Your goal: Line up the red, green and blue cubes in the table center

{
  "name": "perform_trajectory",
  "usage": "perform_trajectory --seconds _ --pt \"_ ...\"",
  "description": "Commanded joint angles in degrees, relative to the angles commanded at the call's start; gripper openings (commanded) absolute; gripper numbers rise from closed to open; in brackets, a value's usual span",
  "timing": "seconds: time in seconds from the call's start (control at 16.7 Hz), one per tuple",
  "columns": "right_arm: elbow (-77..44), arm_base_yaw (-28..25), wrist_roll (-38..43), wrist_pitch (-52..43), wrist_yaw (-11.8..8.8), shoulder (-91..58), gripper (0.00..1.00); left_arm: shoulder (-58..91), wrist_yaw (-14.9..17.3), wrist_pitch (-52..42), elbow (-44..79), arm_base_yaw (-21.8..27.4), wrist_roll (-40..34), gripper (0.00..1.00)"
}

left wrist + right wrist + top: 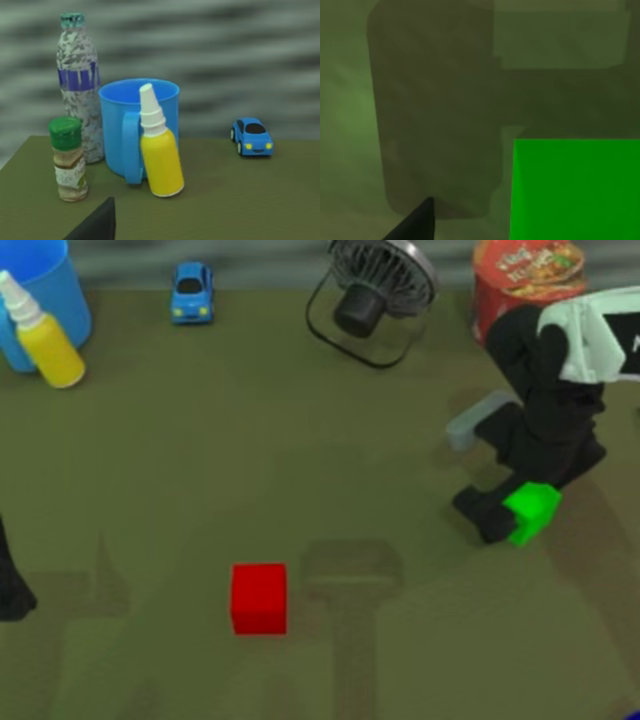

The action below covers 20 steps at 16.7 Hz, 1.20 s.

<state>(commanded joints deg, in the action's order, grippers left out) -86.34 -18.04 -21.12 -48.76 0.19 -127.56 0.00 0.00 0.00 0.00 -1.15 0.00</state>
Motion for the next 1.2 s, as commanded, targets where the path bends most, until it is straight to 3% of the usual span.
perform_trajectory --seconds 0.18,0.96,1.2 --pt "0.04 0.00 0.00 0.06 0.00 -0.04 1.00 0.00 0.00 0.00 0.00 0.00 0.00 1.00" --pt "0.04 0.00 0.00 0.06 0.00 -0.04 0.02 0.00 0.00 0.00 0.00 0.00 0.00 1.00" --pt "0.04 0.00 0.00 0.06 0.00 -0.04 0.00 0.00 0.00 0.00 0.00 0.00 0.00 1.00"
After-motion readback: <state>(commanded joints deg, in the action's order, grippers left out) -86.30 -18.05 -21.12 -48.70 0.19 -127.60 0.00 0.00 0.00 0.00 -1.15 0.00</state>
